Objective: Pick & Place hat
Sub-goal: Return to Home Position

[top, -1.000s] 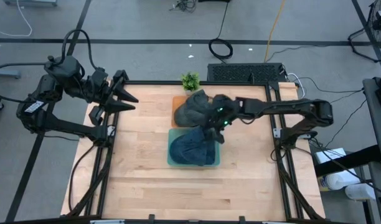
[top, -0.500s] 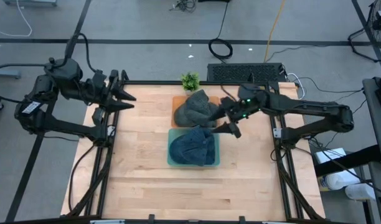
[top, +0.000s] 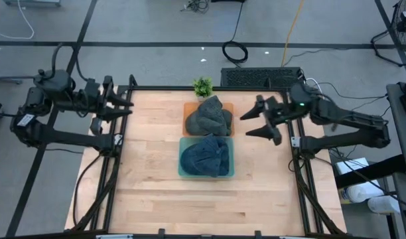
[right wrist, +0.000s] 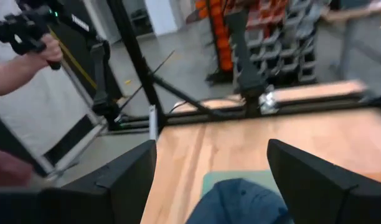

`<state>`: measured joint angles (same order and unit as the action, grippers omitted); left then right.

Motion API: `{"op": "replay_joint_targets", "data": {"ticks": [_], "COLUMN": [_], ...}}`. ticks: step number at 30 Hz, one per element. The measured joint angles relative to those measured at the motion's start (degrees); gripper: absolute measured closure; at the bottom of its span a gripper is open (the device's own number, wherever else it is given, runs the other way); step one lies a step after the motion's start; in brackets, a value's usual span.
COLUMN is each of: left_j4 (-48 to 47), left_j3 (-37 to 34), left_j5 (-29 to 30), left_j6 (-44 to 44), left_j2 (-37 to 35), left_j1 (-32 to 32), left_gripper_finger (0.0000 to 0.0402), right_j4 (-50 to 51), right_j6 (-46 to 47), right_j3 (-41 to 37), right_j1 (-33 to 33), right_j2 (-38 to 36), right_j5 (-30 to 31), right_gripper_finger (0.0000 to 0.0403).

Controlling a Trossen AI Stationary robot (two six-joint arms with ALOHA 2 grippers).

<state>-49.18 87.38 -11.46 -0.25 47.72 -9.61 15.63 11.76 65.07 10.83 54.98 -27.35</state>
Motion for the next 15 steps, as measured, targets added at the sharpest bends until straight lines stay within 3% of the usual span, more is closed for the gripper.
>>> {"op": "replay_joint_targets", "data": {"ticks": [7, 15], "left_j4": [6.5, 17.2], "left_j3": [-15.3, -35.0], "left_j5": [2.7, 4.4], "left_j6": [-3.2, -5.5], "left_j2": [-10.1, -22.5], "left_j1": [0.0, 0.0], "left_gripper_finger": [0.0282, 0.0282], "right_j4": [-2.3, -16.6], "right_j6": [-1.2, 4.2], "right_j3": [-9.9, -27.3], "right_j1": [-0.4, -0.4], "right_j2": [-12.2, -23.4], "right_j5": [5.1, 5.0], "right_gripper_finger": [0.0110, 0.0110]}}
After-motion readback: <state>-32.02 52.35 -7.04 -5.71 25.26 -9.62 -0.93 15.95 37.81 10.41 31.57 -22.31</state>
